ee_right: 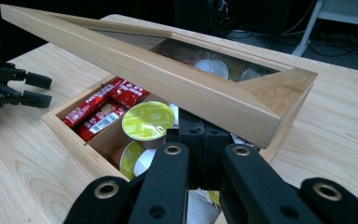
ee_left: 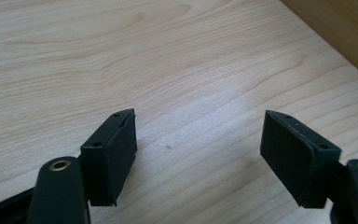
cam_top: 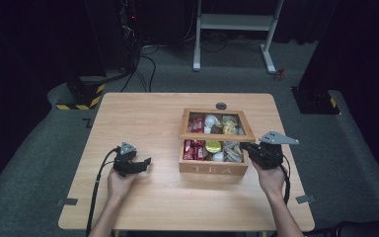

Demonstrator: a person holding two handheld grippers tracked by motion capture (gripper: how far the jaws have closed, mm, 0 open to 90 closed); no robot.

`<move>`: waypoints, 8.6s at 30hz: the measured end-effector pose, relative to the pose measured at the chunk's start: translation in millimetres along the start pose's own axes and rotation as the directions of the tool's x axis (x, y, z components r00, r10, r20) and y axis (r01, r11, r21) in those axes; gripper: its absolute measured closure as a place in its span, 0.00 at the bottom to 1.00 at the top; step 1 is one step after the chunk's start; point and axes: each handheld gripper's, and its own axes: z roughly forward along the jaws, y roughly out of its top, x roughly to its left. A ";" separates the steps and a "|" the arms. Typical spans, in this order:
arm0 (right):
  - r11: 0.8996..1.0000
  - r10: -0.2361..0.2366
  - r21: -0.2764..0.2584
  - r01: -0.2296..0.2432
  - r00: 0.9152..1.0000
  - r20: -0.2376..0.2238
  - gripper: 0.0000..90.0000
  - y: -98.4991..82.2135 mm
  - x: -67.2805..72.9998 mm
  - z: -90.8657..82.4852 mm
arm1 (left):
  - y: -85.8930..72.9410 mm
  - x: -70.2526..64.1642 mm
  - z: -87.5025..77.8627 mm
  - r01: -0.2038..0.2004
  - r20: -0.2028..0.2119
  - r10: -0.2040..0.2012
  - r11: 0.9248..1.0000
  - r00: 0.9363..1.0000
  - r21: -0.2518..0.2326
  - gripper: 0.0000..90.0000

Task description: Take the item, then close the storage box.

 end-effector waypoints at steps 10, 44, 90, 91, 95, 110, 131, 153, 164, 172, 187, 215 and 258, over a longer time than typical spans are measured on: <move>1.000 0.013 -0.027 -0.013 1.000 -0.002 1.00 9.2 -3.1 -0.7 | 8.3 -10.1 -10.5 0.001 0.088 0.004 0.998 0.996 -0.063 0.34; 0.998 0.025 -0.060 -0.025 1.000 0.005 1.00 34.3 -11.2 0.6 | 68.3 -76.6 -16.3 -0.149 0.235 0.187 0.974 0.954 -0.173 0.40; 0.996 0.008 -0.085 -0.006 1.000 0.016 1.00 64.3 -20.7 3.9 | 107.0 -142.5 22.5 -0.276 0.300 0.300 0.953 0.905 -0.122 0.34; 0.996 0.013 -0.083 -0.012 1.000 0.012 1.00 63.2 -20.9 4.8 | 107.5 -143.9 23.7 -0.277 0.306 0.301 0.953 0.903 -0.120 0.34; 0.997 0.022 -0.072 -0.021 1.000 0.007 1.00 61.2 -23.2 10.4 | 113.0 -148.0 30.0 -0.287 0.300 0.310 0.951 0.902 -0.117 0.34; 0.997 0.038 -0.065 -0.038 0.999 0.003 1.00 70.5 -29.5 16.9 | 137.7 -170.4 51.5 -0.344 0.284 0.339 0.938 0.897 -0.033 0.29; 0.998 0.040 -0.049 -0.040 0.999 0.010 1.00 84.1 -33.6 16.3 | 150.9 -188.6 69.6 -0.413 0.278 0.376 0.906 0.884 0.089 0.35; 0.998 0.040 -0.057 -0.041 0.999 -0.012 1.00 81.0 -30.2 21.8 | 148.7 -186.6 62.6 -0.420 0.294 0.388 0.906 0.874 0.053 0.43; 0.997 0.051 -0.059 -0.052 0.999 -0.020 1.00 85.4 -32.1 19.8 | 153.2 -181.7 46.0 -0.378 0.313 0.358 0.926 0.880 0.003 0.43; 0.999 0.030 -0.037 -0.031 0.999 -0.015 1.00 83.8 -32.2 20.4 | 151.2 -168.5 41.2 -0.338 0.320 0.320 0.941 0.892 0.001 0.43; 0.998 0.029 -0.049 -0.030 0.999 -0.033 1.00 85.5 -29.2 22.2 | 152.2 -145.9 6.7 -0.295 0.330 0.296 0.954 0.897 -0.054 0.43; 0.999 0.024 -0.036 -0.026 0.999 -0.043 1.00 83.2 -21.5 26.2 | 121.3 -69.2 -51.2 -0.082 0.315 0.121 0.988 0.941 -0.135 0.43; 0.999 0.015 -0.040 -0.017 0.999 -0.045 1.00 72.4 -17.6 27.1 | 77.5 -5.1 -62.0 0.017 0.090 -0.006 0.993 0.996 -0.118 0.43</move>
